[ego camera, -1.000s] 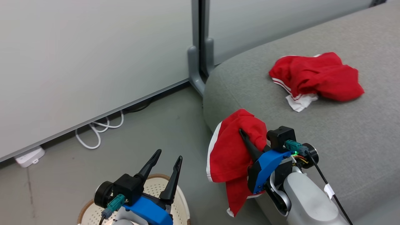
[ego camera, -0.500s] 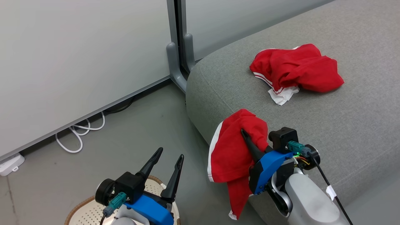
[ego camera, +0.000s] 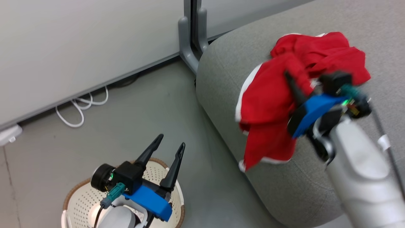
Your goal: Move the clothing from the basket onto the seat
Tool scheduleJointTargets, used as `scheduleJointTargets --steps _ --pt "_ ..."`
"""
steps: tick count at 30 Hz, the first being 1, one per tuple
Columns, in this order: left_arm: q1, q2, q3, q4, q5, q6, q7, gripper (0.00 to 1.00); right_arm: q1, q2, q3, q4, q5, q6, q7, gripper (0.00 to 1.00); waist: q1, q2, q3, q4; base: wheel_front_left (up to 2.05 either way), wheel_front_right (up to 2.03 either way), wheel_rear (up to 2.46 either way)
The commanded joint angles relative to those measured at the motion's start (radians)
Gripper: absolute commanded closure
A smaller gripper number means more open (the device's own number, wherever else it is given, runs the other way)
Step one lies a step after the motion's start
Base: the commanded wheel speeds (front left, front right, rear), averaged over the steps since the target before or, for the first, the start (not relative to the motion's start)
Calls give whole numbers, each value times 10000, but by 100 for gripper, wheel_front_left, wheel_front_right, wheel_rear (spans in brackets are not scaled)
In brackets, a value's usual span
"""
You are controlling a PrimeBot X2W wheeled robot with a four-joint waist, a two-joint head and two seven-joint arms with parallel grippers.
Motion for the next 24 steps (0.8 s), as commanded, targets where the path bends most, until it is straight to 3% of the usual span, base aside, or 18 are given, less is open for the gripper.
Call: scheduleJointTargets --steps 1,13,19,24 --pt "-320 195 -68 -150 82 -38 -28 0 -760 -345 -312 -260 215 -9 253 100 0 0 718 277 0 0 0" --pt "-2098 835 -947 -673 273 -38 -28 0 -3683 -3113 -2803 -1379 -127 -9 1573 100 0 0 3061 1010 0 0 0" --pt "-3079 1111 -1434 -968 352 -37 -11 0 -3946 -3838 -4422 -1064 -377 -9 1347 100 0 0 4318 1299 0 0 0" --pt "-3678 1384 -1744 -1151 434 -37 51 0 -3457 -3756 -4980 -284 -373 -9 985 100 0 0 4981 1443 0 0 0"
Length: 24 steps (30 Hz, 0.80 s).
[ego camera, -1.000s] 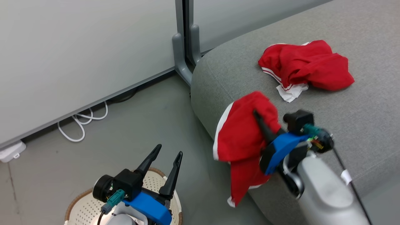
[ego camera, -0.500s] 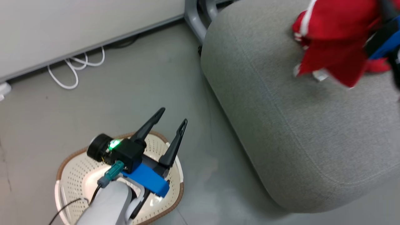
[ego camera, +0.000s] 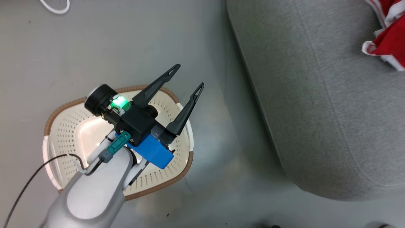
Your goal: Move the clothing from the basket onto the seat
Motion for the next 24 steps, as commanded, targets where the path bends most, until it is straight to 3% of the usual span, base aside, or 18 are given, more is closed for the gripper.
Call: scheduleJointTargets --steps 1,12,14,15,24 --pt "-226 167 -47 -65 29 -35 23 0 272 224 -80 286 -40 -11 -140 100 -3 0 660 256 0 0 0" --pt "-689 381 -202 -99 -83 -20 74 0 369 751 -397 2274 -314 -11 -1274 100 -3 0 955 388 0 0 0" --pt "-636 369 -169 -26 -150 15 43 0 219 738 -349 2477 -342 -11 -1402 52 -3 0 853 395 0 0 0" --pt "-588 347 -148 9 -178 40 28 0 170 719 -291 2572 -373 -11 -1449 3 -3 0 785 400 0 0 0" --pt "26 -126 1 606 -521 187 -87 0 380 602 546 3207 -378 -11 -1705 0 -3 0 -443 633 0 0 0"
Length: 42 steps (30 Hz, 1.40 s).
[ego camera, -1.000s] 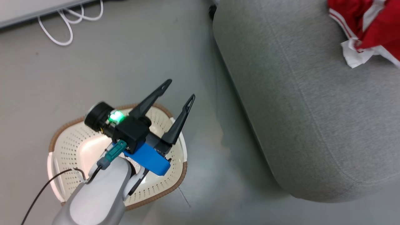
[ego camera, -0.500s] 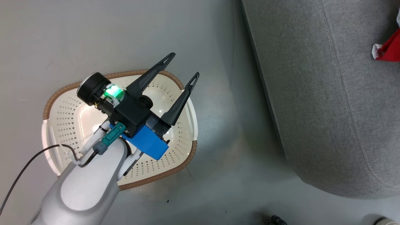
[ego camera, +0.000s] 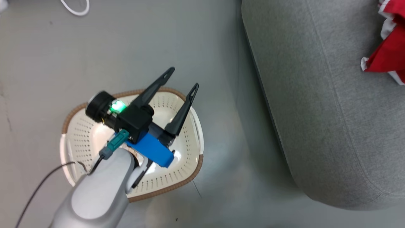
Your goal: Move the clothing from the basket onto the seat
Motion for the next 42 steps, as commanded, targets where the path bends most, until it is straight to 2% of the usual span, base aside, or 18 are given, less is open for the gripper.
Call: scheduleJointTargets --steps 1,8,14,17,27,32,36,42 --pt "320 -120 114 117 -118 66 -61 0 271 -47 145 99 -12 -13 6 0 0 0 -666 156 0 0 0" --pt "1558 -676 672 300 -374 30 -69 0 1539 -46 393 4 -196 -11 -136 0 0 0 -2348 572 0 0 0" --pt "2785 -1083 1387 421 -422 1 -65 0 3249 356 434 -939 -318 -11 -290 0 0 0 -3753 1050 0 0 0" --pt "3364 -1209 1764 462 -428 -1 -65 0 4219 619 397 -1856 -620 -11 -347 0 0 0 -4330 1319 0 0 0" --pt "4981 -1497 3103 345 -265 -41 -66 0 7667 2533 17 -6079 -1365 -11 494 0 0 0 -5640 2091 0 0 0" --pt "5575 -1634 3637 290 -174 -54 -67 0 9176 3279 161 -8016 -1612 -11 848 0 0 0 -6014 2460 0 0 0" --pt "5844 -1665 3932 302 -69 -87 -67 0 10105 3700 431 -8990 -1631 -11 1063 0 0 0 -6150 2705 0 0 0" --pt "6011 -1715 4438 290 -3 -101 -67 0 10857 4094 821 -9497 -1548 -11 1110 0 0 0 -6276 2951 0 0 0"
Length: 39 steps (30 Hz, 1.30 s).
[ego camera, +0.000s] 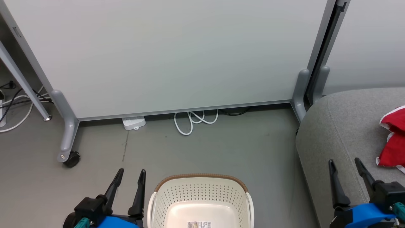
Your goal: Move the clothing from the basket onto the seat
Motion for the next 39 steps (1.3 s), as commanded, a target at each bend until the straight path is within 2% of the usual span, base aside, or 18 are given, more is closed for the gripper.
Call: scheduleJointTargets --steps 1,32,33,39 --pt "169 -5 185 -9 61 -30 -25 0 251 117 113 -101 36 -11 -63 0 1 -1 -68 79 0 0 0" --pt "4 -108 576 387 211 -99 -26 0 7 301 742 525 357 -11 -206 0 1 -1 -103 302 0 0 0" --pt "75 -148 534 401 158 -60 5 100 183 265 716 543 322 0 -165 100 1 -1 -103 303 0 0 0" --pt "450 -236 502 928 102 -60 35 100 353 282 699 1183 375 2 -101 100 3 -1 -99 299 0 0 0"
